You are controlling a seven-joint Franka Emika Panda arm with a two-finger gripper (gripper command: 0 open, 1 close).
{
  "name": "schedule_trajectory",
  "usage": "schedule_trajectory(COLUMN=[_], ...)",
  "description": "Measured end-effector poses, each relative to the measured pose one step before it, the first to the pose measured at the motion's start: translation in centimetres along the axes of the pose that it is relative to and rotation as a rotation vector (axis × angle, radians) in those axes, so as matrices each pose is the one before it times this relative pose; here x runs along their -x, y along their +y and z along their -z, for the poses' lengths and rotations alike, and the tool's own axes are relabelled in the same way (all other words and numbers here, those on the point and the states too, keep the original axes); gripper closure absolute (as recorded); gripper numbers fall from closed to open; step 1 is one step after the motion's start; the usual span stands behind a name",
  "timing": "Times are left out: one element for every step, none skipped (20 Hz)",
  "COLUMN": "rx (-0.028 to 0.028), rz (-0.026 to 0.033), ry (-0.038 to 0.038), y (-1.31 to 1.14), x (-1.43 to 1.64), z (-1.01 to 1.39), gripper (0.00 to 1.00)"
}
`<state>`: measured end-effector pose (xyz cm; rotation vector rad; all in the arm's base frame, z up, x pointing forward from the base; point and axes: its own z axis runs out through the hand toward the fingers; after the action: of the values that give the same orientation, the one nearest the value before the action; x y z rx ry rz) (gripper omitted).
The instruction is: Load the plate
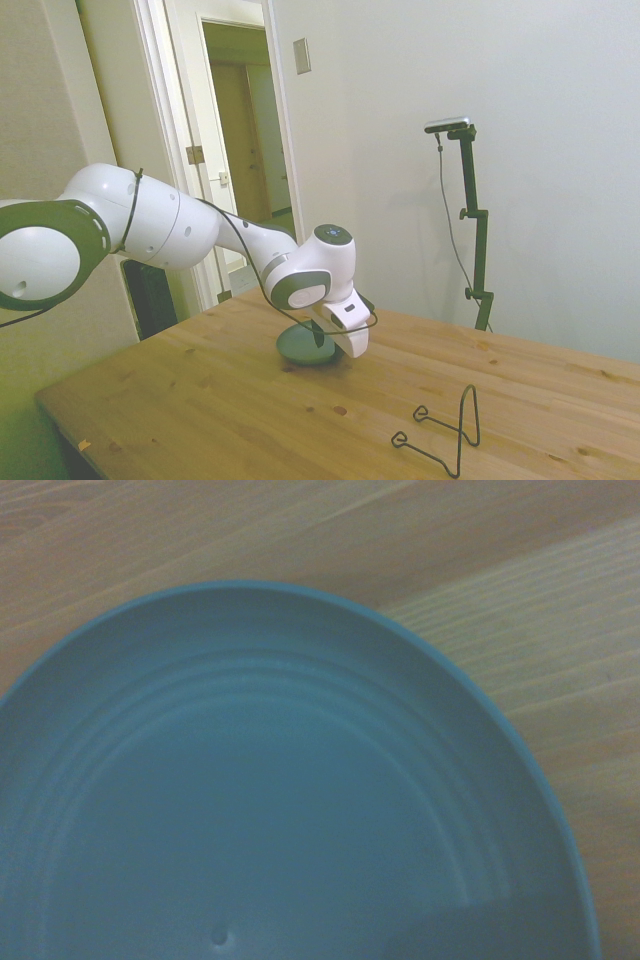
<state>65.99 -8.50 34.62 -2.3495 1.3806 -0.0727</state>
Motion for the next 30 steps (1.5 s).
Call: schedule_trajectory(rx=[0.00107,0.00112,0.00116,0.00131,0.00117,0.00116,0.00115,0.00071,0.00099,0.00099,0.00108,0.00034,-0.00013,0.00017,0.00258,0.00692,0.01317,0.01367,0.01584,0.01385,0.0091,0.00711,0.00922,0.00998,0.01239,0.01158,0.01388,0.01548,0.01857,0.0167], rz=[-0.00178,-0.00159,-0.00141,-0.00148,-0.00105,-0.00058,-0.00049,-0.00121,-0.00119,-0.00099,-0.00105,-0.00072,0.00001,0.00034,0.00099,0.00276,0.00278,0.00147,-0.00008,-0.00115,-0.00323,-0.00198,-0.0031,-0.00259,-0.00298,-0.00043,0.00219,0.00629,0.0069,0.00394], ry=[0.00053,0.00056,0.00015,0.00002,-0.00004,0.00002,0.00026,0.00098,0.00052,0.00039,0.0005,0.00019,-0.00011,-0.0001,-0.0002,-0.00215,-0.00255,0.00128,0.00156,0.0054,0.00489,0.01204,0.0129,0.01551,0.01534,0.01211,0.0079,0.00734,0.01207,0.01369], y=[0.098,0.105,0.093,0.099,0.084,0.092,0.098,0.098,0.089,0.089,0.093,0.055,0.024,0.035,0.104,0.178,0.358,0.361,0.352,0.299,0.163,0.104,0.025,0.004,0.007,-0.006,-0.005,0.111,0.204,0.23], x=[-0.081,-0.082,-0.055,-0.05,-0.039,-0.044,-0.054,-0.065,-0.065,-0.063,-0.049,-0.003,0.042,0.077,0.07,0.139,0.145,0.127,0.184,0.175,0.291,0.281,0.38,0.444,0.5,0.53,0.517,0.469,0.434,0.383], z=[-0.013,-0.009,-0.022,-0.03,-0.028,-0.026,-0.014,-0.002,-0.003,-0.007,0.009,0.038,0.066,0.126,0.159,0.205,0.228,0.298,0.442,0.571,0.704,0.818,0.933,1.059,1.144,1.198,1.241,1.312,1.417,1.331], gripper=[1.0,1.0,1.0,1.0,1.0,1.0,1.0,1.0,1.0,1.0,1.0,1.0,1.0,1.0,1.0,1.0,1.0,1.0,1.0,1.0,1.0,1.0,1.0,1.0,1.0,1.0,1.0,1.0,1.0,1.0])
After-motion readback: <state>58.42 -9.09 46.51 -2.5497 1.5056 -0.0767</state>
